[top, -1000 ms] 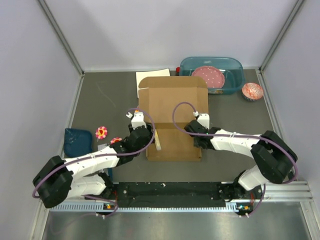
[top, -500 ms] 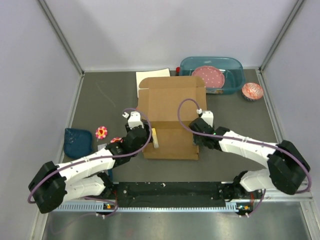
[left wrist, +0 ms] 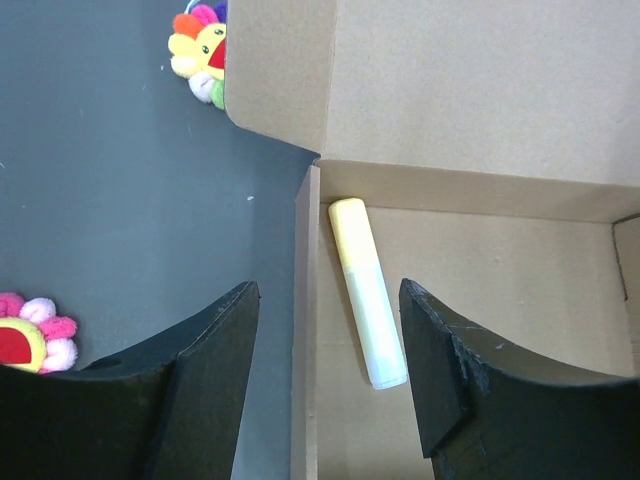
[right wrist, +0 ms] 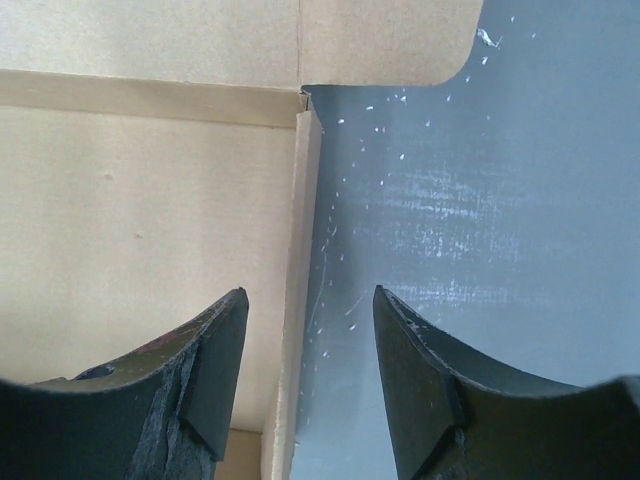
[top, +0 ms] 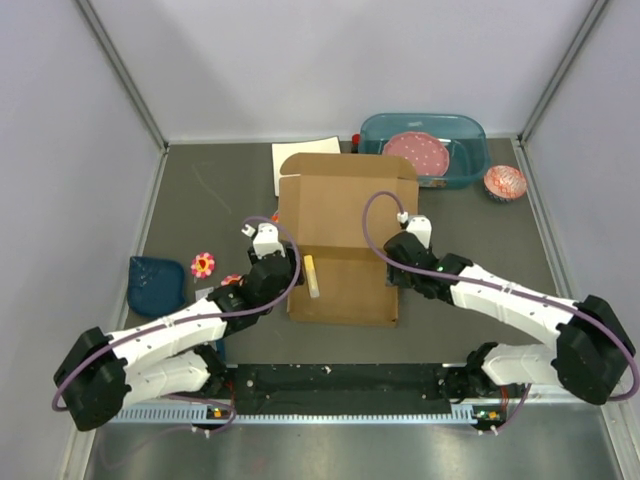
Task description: Fold the paper box
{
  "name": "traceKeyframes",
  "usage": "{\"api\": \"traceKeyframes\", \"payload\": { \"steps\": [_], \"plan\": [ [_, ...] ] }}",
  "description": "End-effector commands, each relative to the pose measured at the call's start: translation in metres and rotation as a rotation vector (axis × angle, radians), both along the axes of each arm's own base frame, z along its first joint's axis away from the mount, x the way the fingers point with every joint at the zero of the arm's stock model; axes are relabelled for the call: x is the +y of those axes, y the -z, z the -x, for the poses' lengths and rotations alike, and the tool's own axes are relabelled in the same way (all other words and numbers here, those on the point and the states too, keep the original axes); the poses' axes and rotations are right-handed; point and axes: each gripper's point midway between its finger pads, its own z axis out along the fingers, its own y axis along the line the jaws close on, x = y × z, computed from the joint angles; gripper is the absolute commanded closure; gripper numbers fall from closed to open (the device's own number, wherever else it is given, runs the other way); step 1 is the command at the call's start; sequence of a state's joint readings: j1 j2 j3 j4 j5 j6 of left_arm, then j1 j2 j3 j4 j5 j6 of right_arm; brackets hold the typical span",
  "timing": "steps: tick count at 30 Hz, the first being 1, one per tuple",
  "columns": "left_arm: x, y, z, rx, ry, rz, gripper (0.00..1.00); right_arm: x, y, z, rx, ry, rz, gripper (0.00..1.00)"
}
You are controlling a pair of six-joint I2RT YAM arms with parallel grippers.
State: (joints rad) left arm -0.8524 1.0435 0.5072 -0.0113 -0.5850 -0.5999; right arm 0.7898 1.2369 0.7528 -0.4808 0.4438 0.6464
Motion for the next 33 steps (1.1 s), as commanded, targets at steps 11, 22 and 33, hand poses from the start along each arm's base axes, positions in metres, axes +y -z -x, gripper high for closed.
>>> {"api": "traceKeyframes", "payload": {
  "steps": [11, 22, 33],
  "plan": [
    [0.015, -0.098, -0.006, -0.201, -0.052, 0.108, 0.33, 0.0, -0.117, 0.0, -0.244, -0.101, -0.138, 0.42],
    [0.056, -0.149, -0.048, -0.259, -0.1, 0.261, 0.21, -0.066, -0.163, -0.072, -0.319, 0.095, -0.272, 0.38],
    [0.074, -0.171, -0.095, -0.284, -0.051, 0.338, 0.18, -0.048, -0.149, -0.135, -0.433, 0.053, -0.398, 0.32]
  ]
}}
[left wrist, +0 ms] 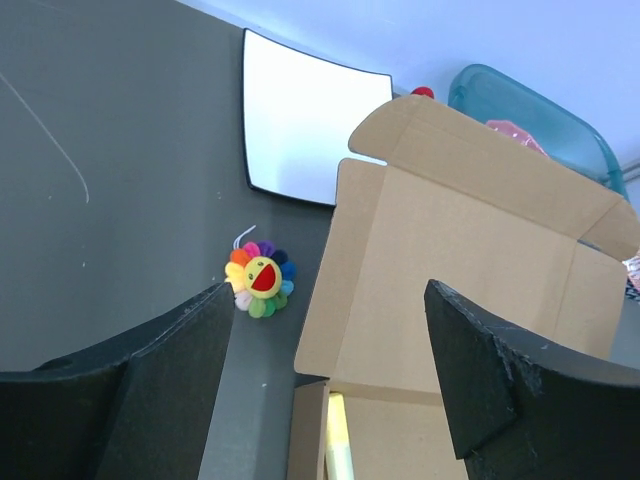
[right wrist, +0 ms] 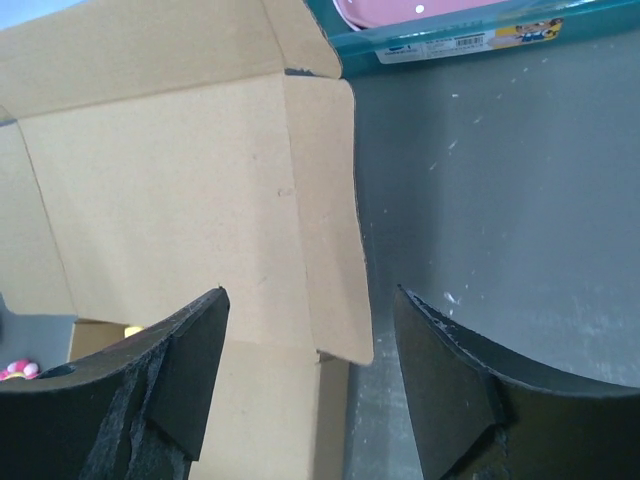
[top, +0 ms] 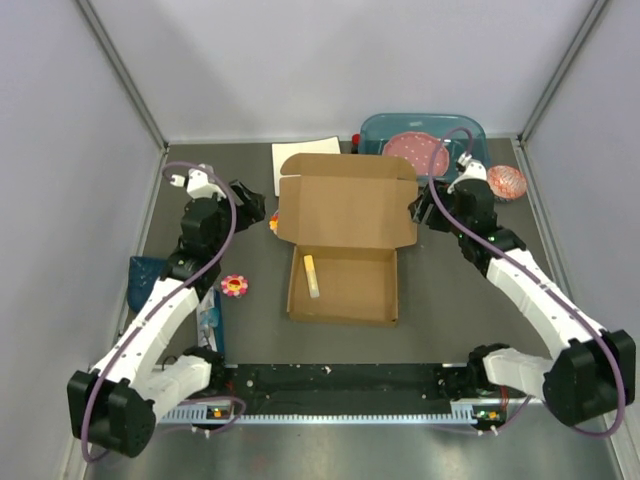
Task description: Fold the paper box
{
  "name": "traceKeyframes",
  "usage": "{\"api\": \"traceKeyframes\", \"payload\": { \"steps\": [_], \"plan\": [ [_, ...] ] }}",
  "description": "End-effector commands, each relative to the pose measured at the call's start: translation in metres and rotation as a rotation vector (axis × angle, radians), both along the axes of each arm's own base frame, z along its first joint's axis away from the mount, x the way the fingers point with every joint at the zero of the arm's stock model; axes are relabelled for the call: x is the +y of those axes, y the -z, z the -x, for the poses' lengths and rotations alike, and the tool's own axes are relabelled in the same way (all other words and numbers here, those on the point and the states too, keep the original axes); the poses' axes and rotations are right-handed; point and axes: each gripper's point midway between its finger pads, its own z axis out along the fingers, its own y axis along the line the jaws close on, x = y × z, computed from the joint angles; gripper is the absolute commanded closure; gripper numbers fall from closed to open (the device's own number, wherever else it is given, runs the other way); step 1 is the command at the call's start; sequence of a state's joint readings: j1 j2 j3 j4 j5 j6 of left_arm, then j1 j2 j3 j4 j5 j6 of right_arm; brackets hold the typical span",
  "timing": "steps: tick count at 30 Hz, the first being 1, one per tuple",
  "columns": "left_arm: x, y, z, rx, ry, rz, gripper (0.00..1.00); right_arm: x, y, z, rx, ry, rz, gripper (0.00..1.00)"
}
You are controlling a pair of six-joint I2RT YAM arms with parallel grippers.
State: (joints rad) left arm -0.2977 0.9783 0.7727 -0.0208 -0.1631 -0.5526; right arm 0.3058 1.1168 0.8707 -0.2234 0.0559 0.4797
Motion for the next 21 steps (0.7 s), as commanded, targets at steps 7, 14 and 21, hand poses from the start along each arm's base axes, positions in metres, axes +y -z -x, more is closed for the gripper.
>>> {"api": "traceKeyframes", "payload": {
  "steps": [7, 14, 21],
  "plan": [
    [0.001, -0.023, -0.026, -0.084, 0.147, 0.058, 0.16, 0.002, -0.004, -0.059, -0.061, -0.044, 0.042, 0.32],
    [0.006, -0.007, -0.034, -0.059, 0.168, 0.104, 0.16, 0.009, 0.016, -0.075, -0.015, -0.08, 0.023, 0.33],
    [0.005, -0.001, -0.042, -0.054, 0.191, 0.101, 0.17, 0.013, 0.027, -0.085, 0.01, -0.104, 0.038, 0.38]
  ]
}}
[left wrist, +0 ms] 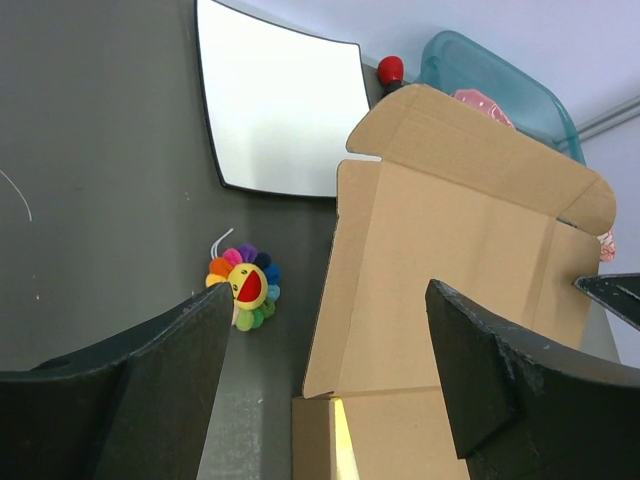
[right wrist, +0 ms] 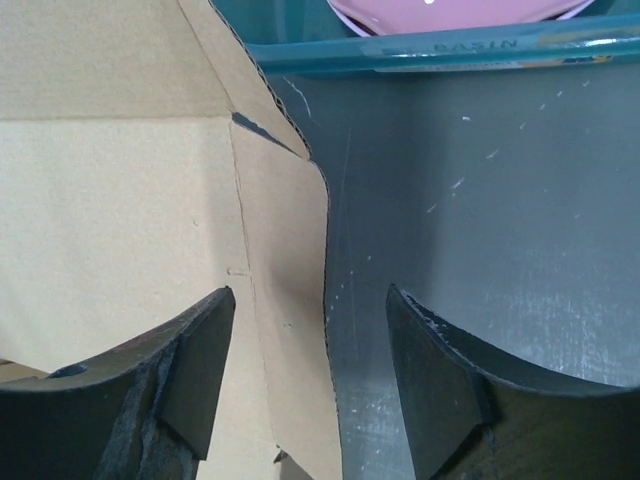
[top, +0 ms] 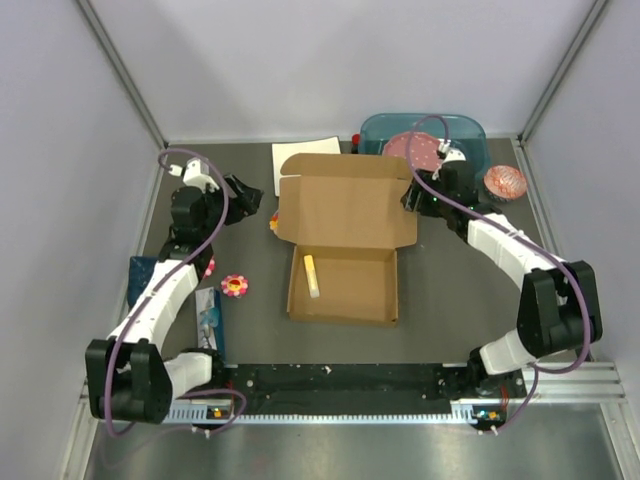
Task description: Fold the paper box
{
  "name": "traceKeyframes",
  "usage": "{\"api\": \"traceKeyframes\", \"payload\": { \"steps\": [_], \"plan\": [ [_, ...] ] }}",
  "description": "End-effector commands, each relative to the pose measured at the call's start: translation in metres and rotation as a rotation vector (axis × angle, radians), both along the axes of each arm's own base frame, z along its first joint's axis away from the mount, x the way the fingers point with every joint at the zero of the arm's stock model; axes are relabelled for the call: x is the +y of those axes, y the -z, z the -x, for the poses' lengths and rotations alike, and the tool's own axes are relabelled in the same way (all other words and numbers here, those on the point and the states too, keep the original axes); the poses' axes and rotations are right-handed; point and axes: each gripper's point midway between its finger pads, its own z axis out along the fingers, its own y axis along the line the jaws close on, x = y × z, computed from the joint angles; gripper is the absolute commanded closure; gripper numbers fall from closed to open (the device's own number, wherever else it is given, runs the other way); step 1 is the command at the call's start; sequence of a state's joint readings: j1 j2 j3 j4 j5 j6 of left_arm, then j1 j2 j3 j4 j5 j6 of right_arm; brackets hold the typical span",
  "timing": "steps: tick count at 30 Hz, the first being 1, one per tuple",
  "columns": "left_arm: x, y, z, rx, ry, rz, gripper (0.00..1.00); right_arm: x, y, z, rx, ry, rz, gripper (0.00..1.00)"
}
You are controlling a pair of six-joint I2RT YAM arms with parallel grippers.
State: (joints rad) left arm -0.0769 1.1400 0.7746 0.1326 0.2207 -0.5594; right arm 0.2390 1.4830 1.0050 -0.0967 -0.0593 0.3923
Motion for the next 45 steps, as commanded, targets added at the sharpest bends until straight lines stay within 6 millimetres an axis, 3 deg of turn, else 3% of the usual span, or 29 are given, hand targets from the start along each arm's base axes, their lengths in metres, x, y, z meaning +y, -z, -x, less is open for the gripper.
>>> {"api": "traceKeyframes", "payload": {
  "steps": [1, 5, 10, 15, 24, 34, 38, 45],
  "plan": [
    [-0.004, -0.02, -0.01, -0.085, 0.039, 0.01, 0.17, 0.005, -0.023, -0.019, -0.082, -0.034, -0.013, 0.39],
    [-0.009, -0.013, -0.016, -0.079, 0.076, 0.008, 0.17, 0.012, -0.02, -0.022, -0.071, -0.063, -0.033, 0.44],
    [-0.01, -0.007, -0.022, -0.066, 0.091, 0.016, 0.18, 0.013, -0.018, -0.02, -0.072, -0.068, -0.037, 0.6],
    [-0.012, 0.0, -0.023, -0.063, 0.097, 0.032, 0.18, 0.012, -0.024, -0.013, -0.098, -0.071, -0.04, 0.77],
    [-0.013, -0.001, -0.024, -0.104, 0.103, 0.045, 0.17, 0.011, -0.036, -0.003, -0.171, -0.085, -0.045, 0.93],
    [-0.029, 0.028, -0.037, -0.08, 0.215, 0.026, 0.18, 0.02, -0.038, 0.007, -0.192, -0.122, -0.023, 0.96],
    [-0.043, 0.028, -0.038, -0.101, 0.297, 0.064, 0.19, 0.022, -0.038, 0.008, -0.192, -0.13, -0.024, 0.96],
    [-0.051, 0.037, -0.044, -0.12, 0.346, 0.081, 0.24, 0.029, -0.038, 0.011, -0.181, -0.15, -0.019, 0.97]
  ]
}}
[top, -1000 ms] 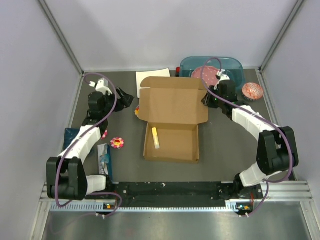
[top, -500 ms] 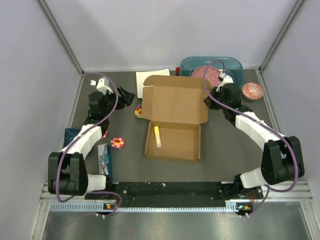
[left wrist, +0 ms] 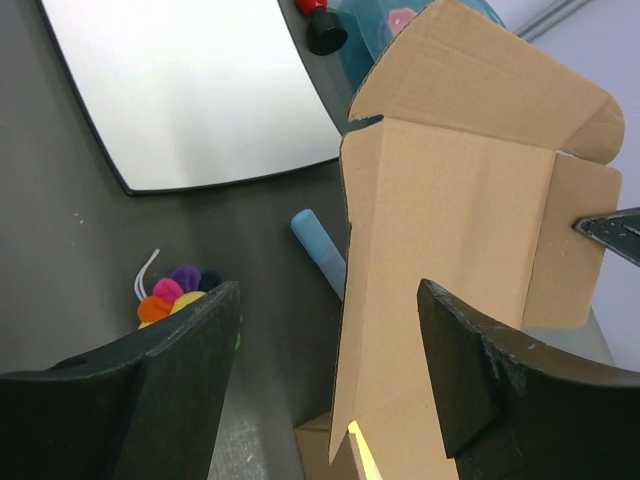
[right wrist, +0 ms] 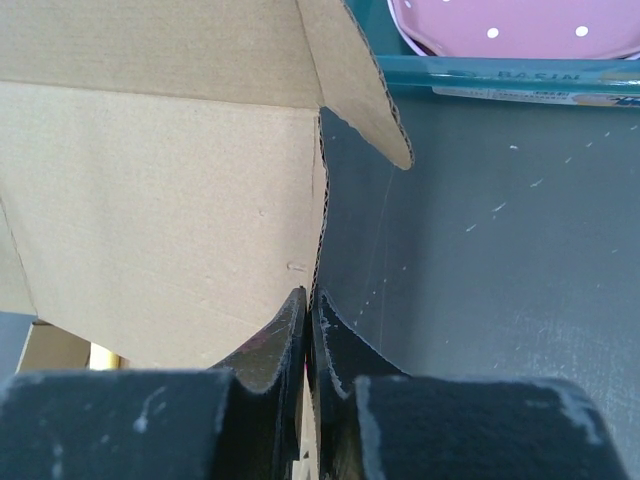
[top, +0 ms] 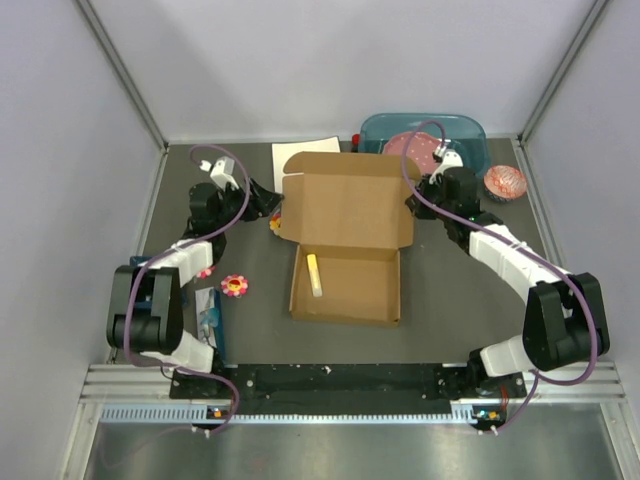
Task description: Fold the paper box
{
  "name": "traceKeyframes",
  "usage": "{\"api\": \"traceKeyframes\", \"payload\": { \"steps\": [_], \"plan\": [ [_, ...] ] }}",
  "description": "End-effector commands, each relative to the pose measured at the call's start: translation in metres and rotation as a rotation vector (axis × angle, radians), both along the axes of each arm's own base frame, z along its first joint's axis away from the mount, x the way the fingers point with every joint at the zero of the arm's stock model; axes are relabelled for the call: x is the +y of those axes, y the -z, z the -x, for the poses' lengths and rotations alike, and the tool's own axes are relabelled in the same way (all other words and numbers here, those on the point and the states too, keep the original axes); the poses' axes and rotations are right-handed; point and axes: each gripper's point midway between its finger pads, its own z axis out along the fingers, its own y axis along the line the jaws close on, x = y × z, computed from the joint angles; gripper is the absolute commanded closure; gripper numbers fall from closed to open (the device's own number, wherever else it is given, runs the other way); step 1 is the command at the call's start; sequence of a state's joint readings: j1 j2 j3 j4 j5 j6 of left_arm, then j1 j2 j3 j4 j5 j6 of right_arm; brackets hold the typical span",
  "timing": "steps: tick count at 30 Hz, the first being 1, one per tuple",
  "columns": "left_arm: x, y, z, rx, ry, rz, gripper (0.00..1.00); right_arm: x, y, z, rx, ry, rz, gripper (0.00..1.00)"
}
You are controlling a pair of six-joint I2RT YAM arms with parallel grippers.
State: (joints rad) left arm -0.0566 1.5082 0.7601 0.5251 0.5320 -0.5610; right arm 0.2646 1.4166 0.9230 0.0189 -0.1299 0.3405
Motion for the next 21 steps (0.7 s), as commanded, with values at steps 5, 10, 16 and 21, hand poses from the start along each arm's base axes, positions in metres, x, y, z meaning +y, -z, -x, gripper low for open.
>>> {"api": "traceKeyframes", "payload": {
  "steps": [5, 10, 16, 21],
  "plan": [
    [-0.018, -0.018, -0.005, -0.105, 0.095, 0.038, 0.33, 0.013, -0.022, 0.004, -0.071, -0.044, 0.006, 0.98],
    [-0.029, -0.008, 0.004, -0.107, 0.125, -0.002, 0.43, 0.012, -0.024, 0.006, -0.072, -0.035, 0.017, 0.98],
    [-0.044, -0.012, 0.017, -0.141, 0.158, -0.054, 0.65, 0.013, -0.03, 0.013, -0.091, -0.015, 0.042, 0.99],
    [-0.052, -0.017, 0.034, -0.194, 0.144, -0.105, 0.81, 0.011, -0.034, 0.026, -0.106, 0.013, 0.079, 0.99]
  ]
}}
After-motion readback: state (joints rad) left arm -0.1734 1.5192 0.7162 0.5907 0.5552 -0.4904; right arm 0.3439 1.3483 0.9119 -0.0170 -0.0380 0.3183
